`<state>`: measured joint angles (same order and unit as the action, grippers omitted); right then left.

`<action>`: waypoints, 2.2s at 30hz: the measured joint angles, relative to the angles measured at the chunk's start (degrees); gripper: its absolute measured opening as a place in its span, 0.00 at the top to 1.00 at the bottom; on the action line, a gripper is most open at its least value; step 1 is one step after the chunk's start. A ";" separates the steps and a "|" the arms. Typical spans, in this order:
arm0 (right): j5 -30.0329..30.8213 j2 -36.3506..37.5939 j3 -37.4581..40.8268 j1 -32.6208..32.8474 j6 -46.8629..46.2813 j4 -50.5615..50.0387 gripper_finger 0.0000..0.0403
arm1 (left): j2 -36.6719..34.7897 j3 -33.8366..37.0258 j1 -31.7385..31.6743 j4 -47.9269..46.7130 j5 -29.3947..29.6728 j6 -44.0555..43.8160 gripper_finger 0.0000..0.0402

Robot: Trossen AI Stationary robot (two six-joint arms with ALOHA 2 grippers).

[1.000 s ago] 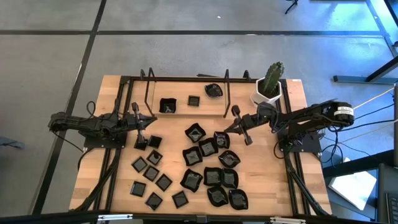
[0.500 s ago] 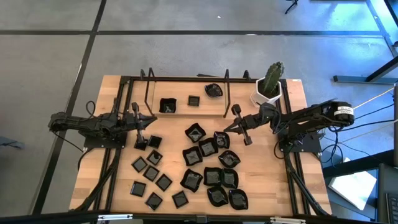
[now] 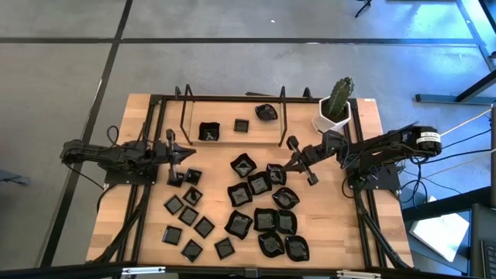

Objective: Pick & Place Mini shaped plates
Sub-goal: Stack the leaf-shaped plate on top of the leaf-shaped plate on the shelf

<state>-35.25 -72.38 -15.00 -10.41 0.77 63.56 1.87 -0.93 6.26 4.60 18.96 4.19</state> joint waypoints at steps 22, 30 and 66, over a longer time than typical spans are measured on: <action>6.14 0.00 0.00 -3.33 -6.84 -4.97 0.96 | 0.00 0.44 0.00 -0.17 -0.68 -0.92 0.99; 3.10 0.00 0.00 -3.29 -9.94 -10.54 0.99 | 0.00 0.44 0.00 -0.17 -0.64 -0.93 0.99; 7.76 0.00 -1.09 1.09 5.08 -14.34 0.95 | 0.00 0.44 0.00 -0.13 -0.61 -1.52 0.99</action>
<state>-27.49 -72.38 -16.09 -9.32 5.85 49.21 1.87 -0.49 6.26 4.47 18.35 2.68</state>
